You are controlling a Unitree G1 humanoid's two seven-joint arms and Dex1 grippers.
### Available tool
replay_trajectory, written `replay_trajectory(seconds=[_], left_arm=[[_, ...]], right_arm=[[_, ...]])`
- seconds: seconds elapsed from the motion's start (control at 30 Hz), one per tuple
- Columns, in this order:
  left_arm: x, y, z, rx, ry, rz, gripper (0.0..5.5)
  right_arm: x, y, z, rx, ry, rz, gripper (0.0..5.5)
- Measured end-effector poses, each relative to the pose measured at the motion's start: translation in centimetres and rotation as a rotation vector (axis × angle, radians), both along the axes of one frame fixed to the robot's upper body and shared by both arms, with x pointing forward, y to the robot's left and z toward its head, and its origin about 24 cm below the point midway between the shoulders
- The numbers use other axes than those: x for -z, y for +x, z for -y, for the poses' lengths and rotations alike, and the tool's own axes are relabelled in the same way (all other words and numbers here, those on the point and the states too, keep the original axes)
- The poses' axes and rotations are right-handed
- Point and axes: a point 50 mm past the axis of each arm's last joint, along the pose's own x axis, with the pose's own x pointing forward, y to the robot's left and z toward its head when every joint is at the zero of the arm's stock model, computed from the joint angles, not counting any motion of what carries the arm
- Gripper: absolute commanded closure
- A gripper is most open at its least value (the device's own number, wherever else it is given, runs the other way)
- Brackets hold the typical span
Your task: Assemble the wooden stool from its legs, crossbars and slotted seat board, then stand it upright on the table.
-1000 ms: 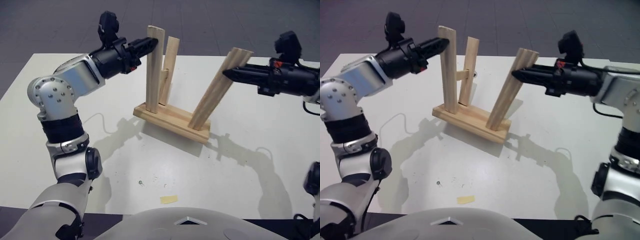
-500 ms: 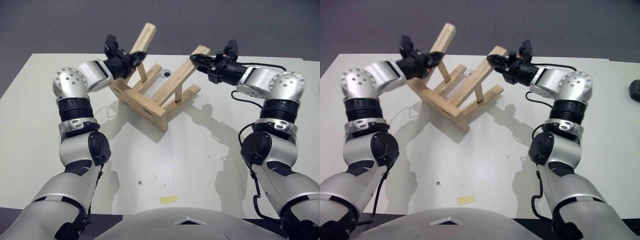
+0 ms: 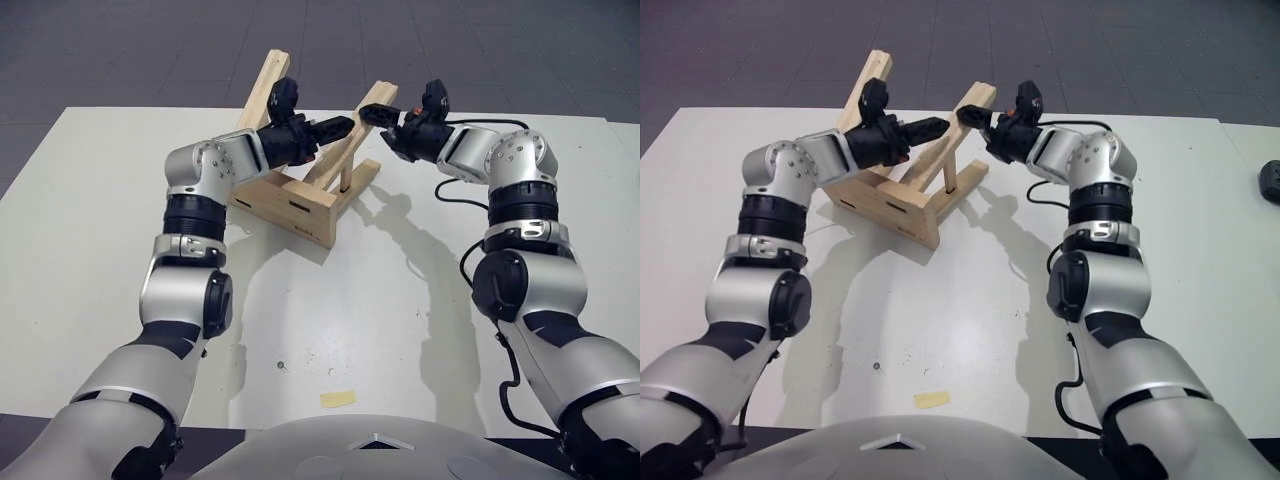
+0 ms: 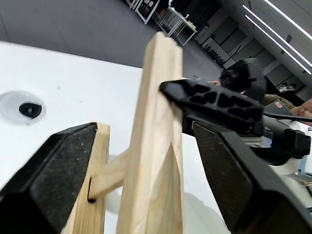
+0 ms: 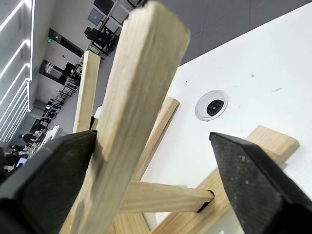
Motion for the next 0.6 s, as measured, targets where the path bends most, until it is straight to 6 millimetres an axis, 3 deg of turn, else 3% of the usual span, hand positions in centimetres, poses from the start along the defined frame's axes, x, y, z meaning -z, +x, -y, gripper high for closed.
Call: replay_trajectory(seconds=[0.13, 0.27, 0.37, 0.5, 0.6], left_arm=[[-0.7, -1.4, 1.4, -0.051, 0.007, 0.216, 0.46], [-0.6, -2.5, 1.0, -0.162, 0.048, 0.387, 0.12], [-1.3, -3.7, 0.6, -0.219, 0.050, 0.504, 0.12], [-3.7, -5.7, -0.7, -0.346, 0.024, 0.662, 0.12], [-6.9, -8.6, -3.8, -0.614, -0.004, 0.838, 0.12]], right_arm=[[1.9, -1.5, -0.4, -0.068, 0.062, 0.012, 0.10], [2.2, -3.1, 1.4, -0.095, 0.079, 0.035, 0.10], [1.6, -4.7, 3.6, -0.122, 0.004, 0.127, 0.10], [0.6, -8.3, 6.3, -0.211, -0.183, 0.349, 0.10], [-2.0, -10.8, 6.9, -0.348, -0.306, 0.589, 0.10]])
